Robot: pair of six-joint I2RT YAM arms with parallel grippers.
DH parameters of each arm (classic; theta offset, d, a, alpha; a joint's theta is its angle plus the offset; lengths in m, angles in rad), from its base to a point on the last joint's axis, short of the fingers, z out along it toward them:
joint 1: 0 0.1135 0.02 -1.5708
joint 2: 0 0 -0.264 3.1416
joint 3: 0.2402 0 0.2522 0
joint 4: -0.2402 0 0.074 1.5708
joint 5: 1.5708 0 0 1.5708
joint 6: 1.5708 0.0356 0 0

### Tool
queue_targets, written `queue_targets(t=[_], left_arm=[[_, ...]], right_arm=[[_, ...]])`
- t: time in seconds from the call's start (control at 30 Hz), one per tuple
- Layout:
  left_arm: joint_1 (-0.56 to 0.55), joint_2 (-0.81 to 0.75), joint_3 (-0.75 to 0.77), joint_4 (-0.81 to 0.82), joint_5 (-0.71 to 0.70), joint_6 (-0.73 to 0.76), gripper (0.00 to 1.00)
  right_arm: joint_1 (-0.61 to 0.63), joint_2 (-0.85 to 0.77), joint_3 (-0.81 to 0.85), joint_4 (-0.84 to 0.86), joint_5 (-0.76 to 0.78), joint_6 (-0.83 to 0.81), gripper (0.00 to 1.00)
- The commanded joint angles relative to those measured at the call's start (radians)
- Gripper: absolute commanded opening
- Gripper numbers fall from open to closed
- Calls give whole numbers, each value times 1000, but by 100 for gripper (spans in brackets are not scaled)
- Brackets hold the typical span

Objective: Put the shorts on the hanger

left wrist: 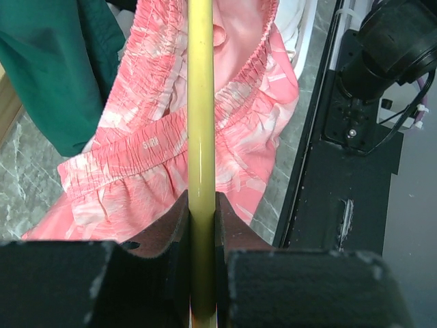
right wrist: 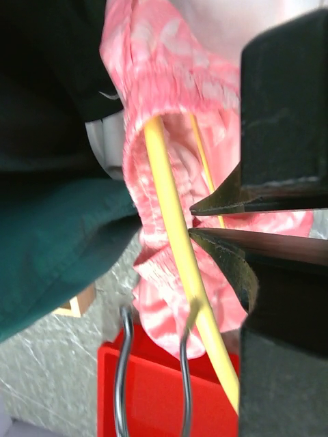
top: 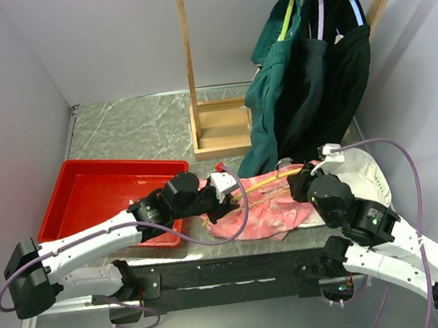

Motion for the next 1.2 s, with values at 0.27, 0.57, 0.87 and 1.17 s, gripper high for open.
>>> queue_targets(t=[0.27, 0.57, 0.87, 1.17], left_arm=[[-28, 47, 23, 47, 25, -27, 3], [-44, 81, 72, -22, 2, -26, 6], [-51, 114, 101, -59, -16, -19, 7], [-51, 139, 129, -88, -24, -16, 7]], right_arm=[[9, -92, -25, 183, -90, -24, 34], [9, -17, -24, 254, -96, -61, 49], [9, -34, -25, 205, -102, -32, 56], [6, -150, -62, 200, -241, -62, 59]])
